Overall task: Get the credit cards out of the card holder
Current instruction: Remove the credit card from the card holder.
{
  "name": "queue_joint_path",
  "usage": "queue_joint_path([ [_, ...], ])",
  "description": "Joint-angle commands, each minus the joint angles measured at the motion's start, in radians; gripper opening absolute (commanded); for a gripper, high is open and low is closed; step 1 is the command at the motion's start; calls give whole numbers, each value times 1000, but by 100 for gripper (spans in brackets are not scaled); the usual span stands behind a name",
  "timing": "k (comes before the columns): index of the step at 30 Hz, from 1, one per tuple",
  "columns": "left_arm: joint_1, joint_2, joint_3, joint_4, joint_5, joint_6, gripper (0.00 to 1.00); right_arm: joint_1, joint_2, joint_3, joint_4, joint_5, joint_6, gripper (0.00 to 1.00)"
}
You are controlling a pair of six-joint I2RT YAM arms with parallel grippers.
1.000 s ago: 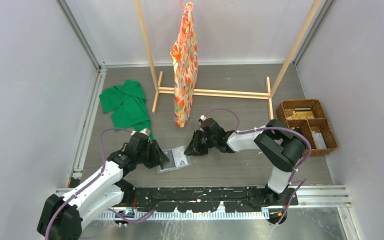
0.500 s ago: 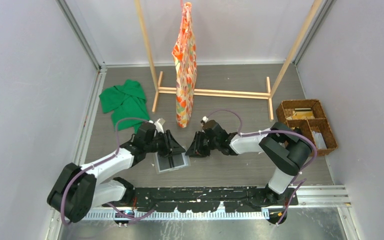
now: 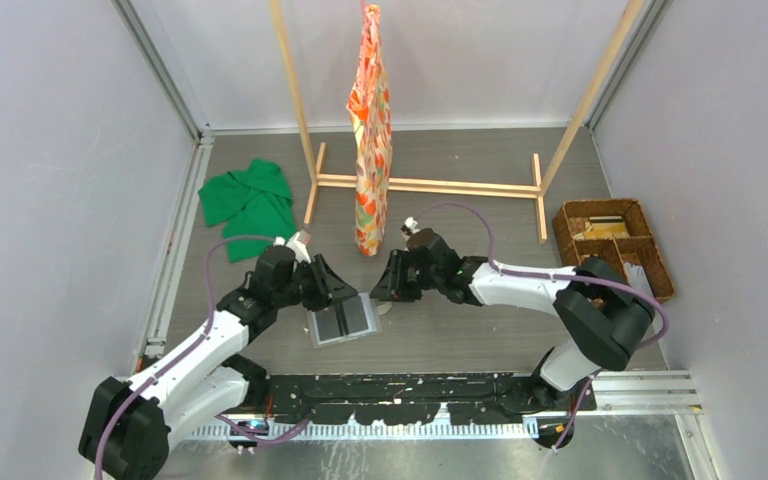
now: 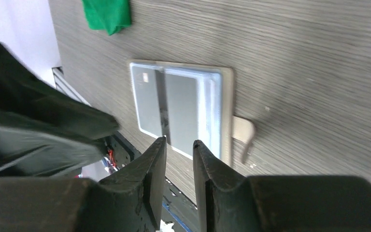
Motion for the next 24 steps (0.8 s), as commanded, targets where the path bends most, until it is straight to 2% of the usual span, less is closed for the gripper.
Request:
queue_joint_path([
  [1, 13, -58, -80, -89, -46, -54, 36, 32, 69, 84, 24, -44, -37, 32],
  [7, 32, -87, -116, -112, -64, -48, 42, 44, 165, 113, 96, -115, -9, 32],
  [24, 64, -71, -201, -72, -66, -44, 42, 53, 243, 128, 134, -137, 7, 32],
])
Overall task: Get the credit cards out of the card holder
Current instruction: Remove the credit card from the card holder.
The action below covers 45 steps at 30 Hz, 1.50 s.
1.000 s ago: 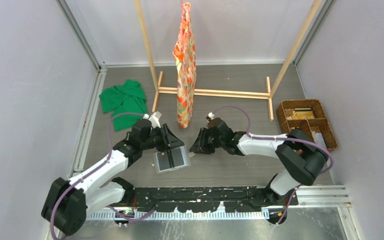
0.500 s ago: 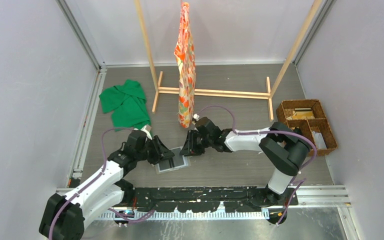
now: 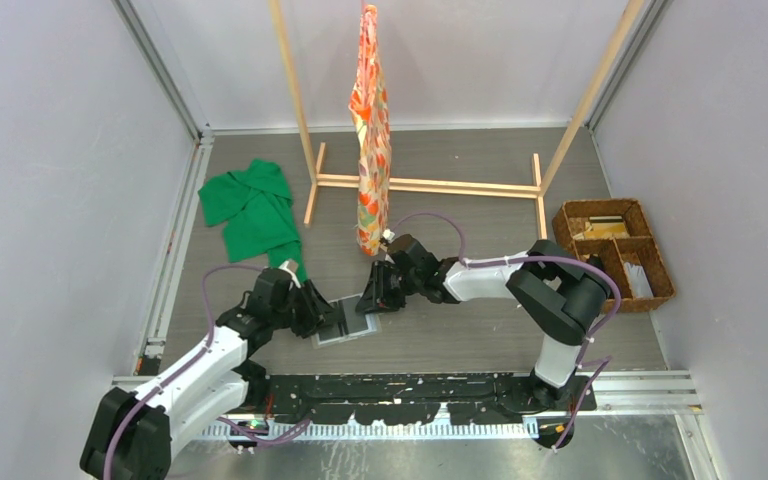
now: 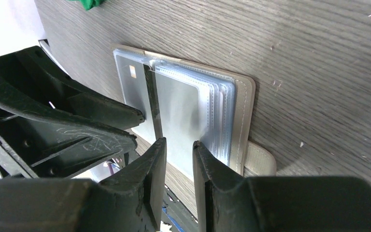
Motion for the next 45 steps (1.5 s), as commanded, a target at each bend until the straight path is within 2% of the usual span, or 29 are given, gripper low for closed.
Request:
queue_joint_path([
  [1, 10, 18, -13, 38, 2, 3, 42, 7, 6, 30, 35, -4, 5, 32],
  [9, 13, 43, -15, 52, 3, 9, 42, 32, 34, 40, -28, 48, -46, 32],
  [31, 27, 62, -59, 120, 14, 14, 39, 39, 108, 42, 63, -14, 6, 31],
  [35, 30, 34, -78, 128, 9, 4, 29, 39, 109, 41, 62, -14, 8, 31],
  [38, 32, -13, -104, 150, 6, -12, 17, 39, 110, 42, 62, -14, 9, 31],
  [45, 38, -143, -141, 144, 7, -27, 1, 40, 124, 51, 62, -23, 8, 31],
])
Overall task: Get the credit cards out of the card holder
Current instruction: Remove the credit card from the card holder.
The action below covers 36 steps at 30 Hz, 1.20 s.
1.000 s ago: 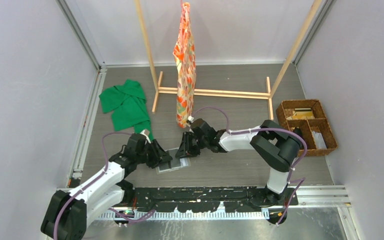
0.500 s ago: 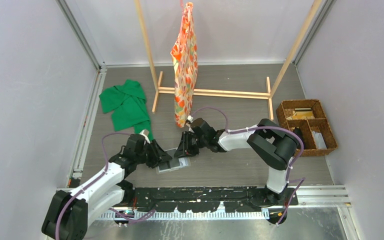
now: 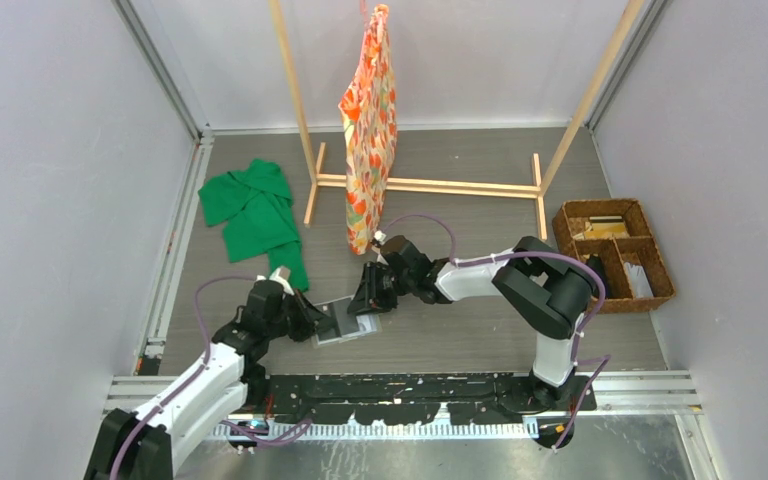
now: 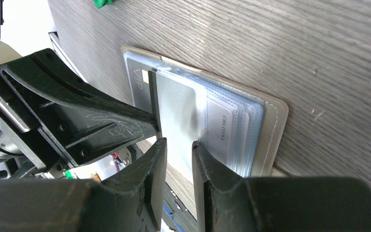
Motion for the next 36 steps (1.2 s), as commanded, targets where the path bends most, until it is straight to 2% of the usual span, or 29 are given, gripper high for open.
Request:
queue_joint_path([
  [1, 1, -72, -12, 21, 1, -12, 1, 18, 53, 19, -10, 14, -10, 31],
  [5, 2, -116, -13, -20, -6, -11, 1, 19, 54, 19, -6, 13, -6, 31],
  [10, 2, -97, -15, -30, -1, -10, 34, 19, 64, 22, 7, 2, 1, 31],
  [13, 2, -84, -13, -25, -1, -9, 44, 19, 73, 20, 22, -8, 7, 31],
  [20, 3, -106, -19, -44, -13, -5, 46, 17, 105, 13, 78, -43, 33, 30],
  [29, 3, -200, 33, -308, -136, 71, 50, 5, 71, -38, 101, -9, 47, 30],
  [32, 3, -198, 22, -303, -149, 60, 50, -1, 26, -62, 74, 38, 38, 30],
  [36, 2, -113, 4, -203, -131, 49, 50, -26, -22, -110, 62, 91, 42, 30],
])
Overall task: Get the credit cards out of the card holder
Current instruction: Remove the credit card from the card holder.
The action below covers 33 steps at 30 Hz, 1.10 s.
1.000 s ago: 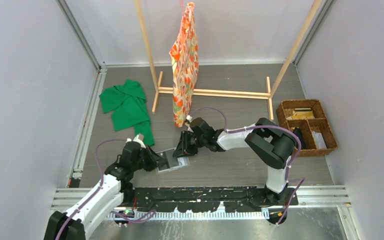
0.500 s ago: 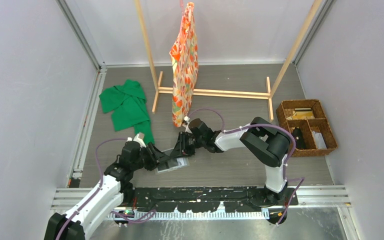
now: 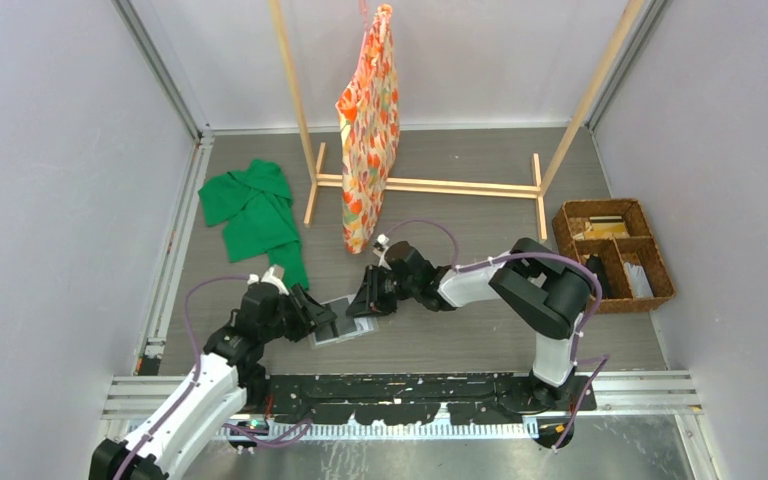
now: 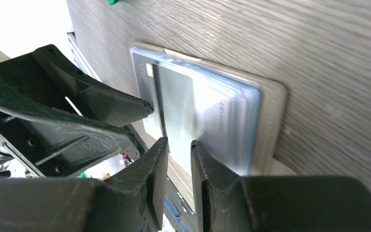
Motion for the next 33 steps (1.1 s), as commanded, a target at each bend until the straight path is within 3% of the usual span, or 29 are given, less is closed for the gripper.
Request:
queue_joint_path([
  [1, 2, 112, -11, 8, -50, 29, 50, -35, -48, -70, -90, 115, -17, 30],
  [15, 3, 701, 132, 505, 78, 92, 46, -159, 1, -105, -24, 92, -10, 30],
  [24, 54, 831, 300, 464, 137, 242, 46, -212, -48, -103, -66, 103, -48, 30],
  [28, 80, 893, 329, 549, 208, 211, 45, -272, -111, -121, -94, 102, -68, 30],
  [33, 80, 832, 362, 452, 189, 228, 45, -274, -210, -123, -145, 115, -69, 30],
])
